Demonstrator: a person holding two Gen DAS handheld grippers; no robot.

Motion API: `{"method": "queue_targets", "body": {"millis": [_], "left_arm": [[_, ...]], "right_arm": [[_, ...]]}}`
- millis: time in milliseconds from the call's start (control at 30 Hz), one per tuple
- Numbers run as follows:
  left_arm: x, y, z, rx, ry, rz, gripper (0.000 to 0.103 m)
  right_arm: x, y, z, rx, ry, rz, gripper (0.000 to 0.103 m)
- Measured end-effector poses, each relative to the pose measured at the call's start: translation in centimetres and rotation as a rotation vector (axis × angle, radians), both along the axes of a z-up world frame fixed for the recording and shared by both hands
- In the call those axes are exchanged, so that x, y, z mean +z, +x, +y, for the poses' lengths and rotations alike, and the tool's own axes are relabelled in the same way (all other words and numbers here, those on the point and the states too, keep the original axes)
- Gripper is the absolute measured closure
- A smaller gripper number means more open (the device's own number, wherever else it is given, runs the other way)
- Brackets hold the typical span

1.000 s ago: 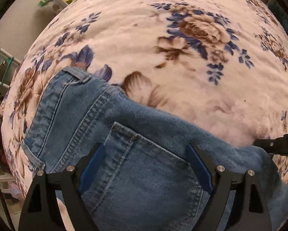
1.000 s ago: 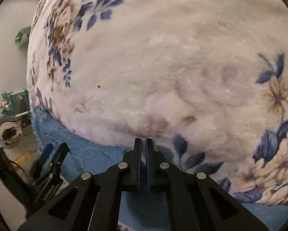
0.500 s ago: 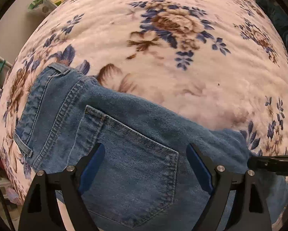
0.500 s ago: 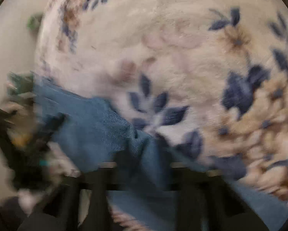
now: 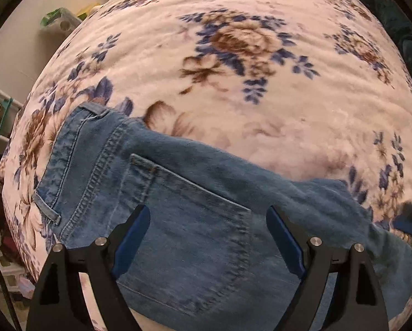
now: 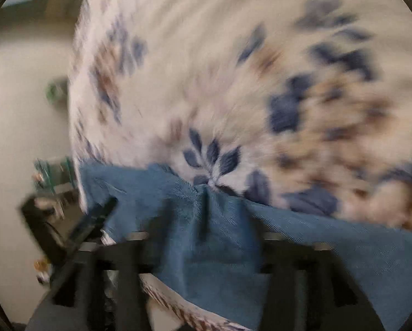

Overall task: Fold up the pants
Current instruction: 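Lift the jeans' hem with the right tool and fold it toward the waistband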

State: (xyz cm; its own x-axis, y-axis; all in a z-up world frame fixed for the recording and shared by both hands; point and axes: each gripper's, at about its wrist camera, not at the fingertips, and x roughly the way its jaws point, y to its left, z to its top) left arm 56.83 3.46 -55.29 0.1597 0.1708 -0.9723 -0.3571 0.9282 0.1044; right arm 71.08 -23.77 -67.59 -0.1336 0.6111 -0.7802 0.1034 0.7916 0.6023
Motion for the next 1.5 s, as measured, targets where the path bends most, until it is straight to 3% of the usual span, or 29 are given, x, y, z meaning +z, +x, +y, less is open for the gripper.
{"method": "queue_targets", "body": {"millis": [33,100,167,200,400,467,567,667,900,1033,1067,1133,1200,1233,1367,1433,1500], "left_arm": [[0.2,0.1,-0.9,-0.019,-0.003,0.001,0.017],[0.4,0.3,-2.3,-0.057,-0.015,0.006,0.017],[0.7,0.3,-4.3,-0.104,-0.023,0.007,0.017],[1.0,0.2,-5.6,-0.133,-0.021,0.006,0.017],[2.1,0.0,-12.7,-0.27,-0.023,0.006,0.017],[2.1,-0.1,-14.8,-0.307,-0.025,0.011,0.017],[2.1,-0.2,-18.5,-0.363,-0.028,0.025,0.017],[2.2,-0.3,-22.3,-0.421,-0.023,0.027,0.017],[2.6,-0.8,-29.5,-0.532,-0.013,0.032,0.017],[2.8,-1.0,-31.5,-0.562,0.001,0.025,0.017],[3.0,-0.9,-31.6,-0.559,0.004,0.02,0.017],[3.2,-0.9,-31.2,-0.539,0.006,0.011,0.017],[3.1,-0.8,-30.3,-0.504,0.002,0.009,0.017],[2.9,-0.8,-29.8,-0.484,0.001,0.009,0.017],[1.9,-0.6,-27.2,-0.408,0.028,0.022,0.017],[1.3,-0.4,-26.0,-0.367,0.029,0.035,0.017],[0.8,-0.2,-25.2,-0.342,0.022,0.045,0.017]], "right_arm": [[1.4,-0.9,-2.5,-0.073,-0.011,-0.055,0.028],[3.1,-2.8,-7.6,-0.198,-0.082,-0.121,0.007],[4.2,-5.9,-13.3,-0.339,-0.167,-0.156,0.007],[4.3,-7.7,-14.2,-0.398,-0.192,-0.15,0.006],[5.0,-22.0,-29.3,-0.796,-0.378,-0.096,0.006],[4.3,-26.4,-32.7,-0.914,-0.389,-0.058,0.006],[1.7,-32.1,-36.5,-1.051,-0.362,0.021,0.006],[-0.8,-34.9,-38.7,-1.118,-0.298,0.017,0.006],[-6.4,-34.8,-40.2,-1.223,-0.049,-0.065,0.006],[-6.9,-33.5,-40.9,-1.244,0.044,-0.15,0.007],[-6.9,-33.1,-40.9,-1.233,0.075,-0.173,0.009],[-7.3,-31.9,-40.6,-1.21,0.097,-0.163,0.021],[-7.9,-30.3,-40.6,-1.134,0.087,-0.094,0.081],[-8.2,-29.4,-40.6,-1.103,0.066,-0.073,0.087],[-5.9,-28.2,-40.8,-1.099,0.033,-0.17,0.093],[-6.1,-28.7,-40.9,-1.089,0.003,-0.187,0.094],[-8.9,-30.0,-40.9,-1.169,0.114,-0.135,0.09]]}}
